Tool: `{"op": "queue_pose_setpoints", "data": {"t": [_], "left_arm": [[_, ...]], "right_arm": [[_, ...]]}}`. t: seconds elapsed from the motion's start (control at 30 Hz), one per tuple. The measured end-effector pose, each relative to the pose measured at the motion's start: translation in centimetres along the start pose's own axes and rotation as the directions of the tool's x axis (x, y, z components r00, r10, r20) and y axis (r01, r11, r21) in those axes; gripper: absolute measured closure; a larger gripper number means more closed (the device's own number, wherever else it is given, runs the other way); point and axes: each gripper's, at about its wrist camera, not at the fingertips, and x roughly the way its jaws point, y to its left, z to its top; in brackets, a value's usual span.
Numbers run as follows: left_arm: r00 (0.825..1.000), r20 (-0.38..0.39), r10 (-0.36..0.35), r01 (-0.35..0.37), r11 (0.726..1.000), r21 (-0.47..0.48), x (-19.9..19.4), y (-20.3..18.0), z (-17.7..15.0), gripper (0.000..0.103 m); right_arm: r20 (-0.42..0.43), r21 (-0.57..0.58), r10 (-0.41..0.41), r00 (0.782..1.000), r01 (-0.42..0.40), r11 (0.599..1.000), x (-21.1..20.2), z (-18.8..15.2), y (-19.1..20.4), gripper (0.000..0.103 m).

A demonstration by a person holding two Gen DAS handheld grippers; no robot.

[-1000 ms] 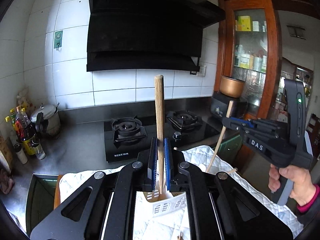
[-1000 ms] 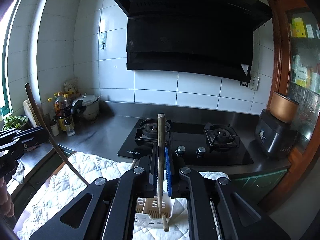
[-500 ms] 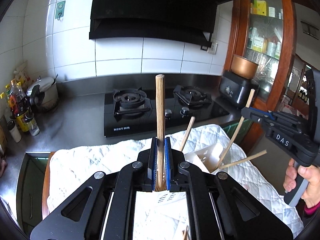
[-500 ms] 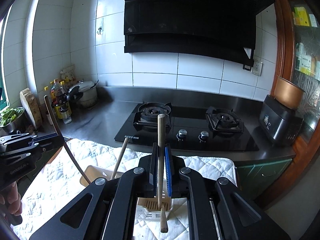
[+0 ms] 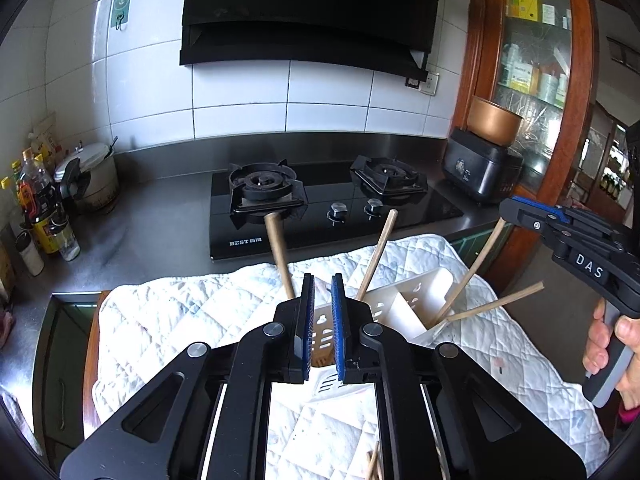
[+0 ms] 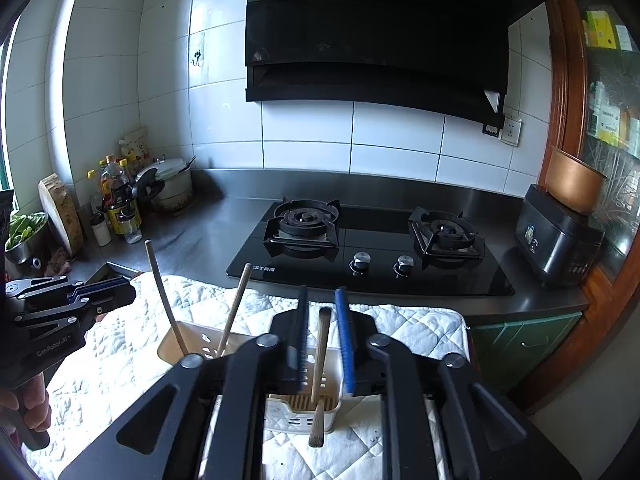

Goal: Organize utensils
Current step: 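Insert the left tool's chopstick into the holder and open while the right tool does likewise, then move both open tools back toward the remaining chopsticks on the quilt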

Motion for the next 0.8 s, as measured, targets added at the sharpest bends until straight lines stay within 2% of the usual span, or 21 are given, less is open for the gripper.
{"op": "queue_pose_setpoints", "data": {"t": [0.1,0.2,0.3,0.33,0.37,0.43,0.7,0.8], "left_arm": [[1.000,0.017,-0.009,0.009,1.000,0.008,-1.3,-0.2,-0.1,0.094],[1.000,0.028,-0.015,0.015,1.000,0.014,-2.9,-0.2,-0.5,0.093],[0.999,0.038,-0.013,0.012,1.000,0.025,-4.8,-0.3,-1.5,0.092],[0.999,0.040,-0.016,0.015,1.000,0.021,-5.5,-0.2,-2.0,0.089],[0.999,0.044,-0.020,0.019,1.000,0.017,-6.2,-0.2,-2.5,0.080],[0.998,0.052,-0.020,0.019,1.000,0.011,-7.6,-0.1,-3.8,0.065],[0.999,0.038,-0.017,0.017,1.000,0.018,-11.5,-0.8,-10.3,0.056],[0.999,0.027,-0.024,0.024,1.000,0.005,-12.5,-0.9,-13.1,0.053]], "right_arm": [[0.028,-0.005,-0.002,1.000,0.002,1.000,-1.7,0.1,0.0,0.077],[0.055,-0.012,0.002,0.998,-0.001,1.000,-4.1,-0.3,0.2,0.067],[0.078,-0.027,0.007,0.997,-0.004,1.000,-6.7,-1.5,0.6,0.061],[0.081,-0.030,0.009,0.997,-0.007,1.000,-7.5,-2.0,0.7,0.056],[0.084,-0.033,0.007,0.996,-0.004,0.999,-8.2,-2.6,0.8,0.055],[0.080,-0.041,0.011,0.997,-0.007,0.999,-9.6,-4.2,1.1,0.044],[0.001,-0.005,0.070,0.998,-0.070,0.998,-12.8,-11.8,1.7,0.042],[-0.030,0.001,0.068,0.997,-0.068,0.998,-13.3,-14.8,2.1,0.042]]}}
